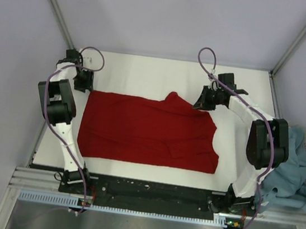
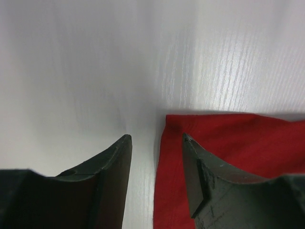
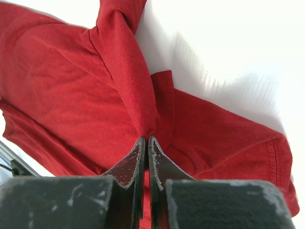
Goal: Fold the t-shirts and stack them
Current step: Grap the side of the flattened tshirt furthest away from the robot with both arms, then fold the other side of the tshirt into a rectangle
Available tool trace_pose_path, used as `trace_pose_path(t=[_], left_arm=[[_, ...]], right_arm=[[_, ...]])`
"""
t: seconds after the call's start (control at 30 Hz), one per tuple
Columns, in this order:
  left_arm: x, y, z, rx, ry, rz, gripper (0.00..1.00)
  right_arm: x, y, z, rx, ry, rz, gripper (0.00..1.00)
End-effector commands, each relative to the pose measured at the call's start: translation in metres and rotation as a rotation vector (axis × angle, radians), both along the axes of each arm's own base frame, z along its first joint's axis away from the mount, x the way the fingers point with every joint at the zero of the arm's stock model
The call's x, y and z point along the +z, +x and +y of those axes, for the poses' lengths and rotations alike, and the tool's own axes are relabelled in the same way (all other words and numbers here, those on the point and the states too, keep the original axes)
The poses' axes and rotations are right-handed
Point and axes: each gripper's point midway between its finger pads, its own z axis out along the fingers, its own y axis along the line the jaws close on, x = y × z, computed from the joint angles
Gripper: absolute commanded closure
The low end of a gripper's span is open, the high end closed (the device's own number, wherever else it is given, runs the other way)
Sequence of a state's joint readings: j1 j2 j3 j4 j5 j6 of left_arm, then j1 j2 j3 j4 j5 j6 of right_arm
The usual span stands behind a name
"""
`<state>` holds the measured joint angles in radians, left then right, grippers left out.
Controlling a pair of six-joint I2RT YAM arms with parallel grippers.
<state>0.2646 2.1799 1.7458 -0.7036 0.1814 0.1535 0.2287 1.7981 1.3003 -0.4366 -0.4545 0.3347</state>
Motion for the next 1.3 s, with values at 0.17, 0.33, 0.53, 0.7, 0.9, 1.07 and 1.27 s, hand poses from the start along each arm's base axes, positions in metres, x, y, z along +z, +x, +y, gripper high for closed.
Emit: trace_pose_path(t=[0.17, 0.33, 0.53, 0.7, 0.9, 1.07, 1.27], left_arm=[[-0.010, 0.013, -0.021, -0.049, -0.023, -0.027, 0.55], [-0.018, 0.006, -0.027, -0.079, -0.025, 0.017, 0.63], [-0.006, 0.004, -0.035, -0.127, -0.074, -0.006, 1.00], [0.041, -0.002, -0.045, -0.200, -0.093, -0.133, 1.00], [0.089, -0.027, -0.047, -0.278, -0.067, -0.260, 1.00], [0.096, -0.058, -0.041, -0.314, -0.045, -0.262, 1.00], [0.083, -0.110, -0.040, -0.395, -0.007, -0.204, 1.00]], right_arm=[[0.013, 0.005, 0.007, 0.025, 0.021, -0.060, 1.00], [0.012, 0.005, 0.005, 0.020, 0.013, -0.059, 1.00], [0.014, 0.004, 0.005, 0.016, 0.012, -0.062, 1.00], [0.019, -0.005, -0.002, 0.018, -0.017, -0.076, 1.00], [0.012, -0.032, -0.007, 0.039, -0.041, -0.047, 1.00], [0.000, -0.057, -0.019, 0.036, -0.091, -0.014, 1.00], [-0.023, -0.094, -0.025, 0.018, -0.134, 0.091, 1.00]])
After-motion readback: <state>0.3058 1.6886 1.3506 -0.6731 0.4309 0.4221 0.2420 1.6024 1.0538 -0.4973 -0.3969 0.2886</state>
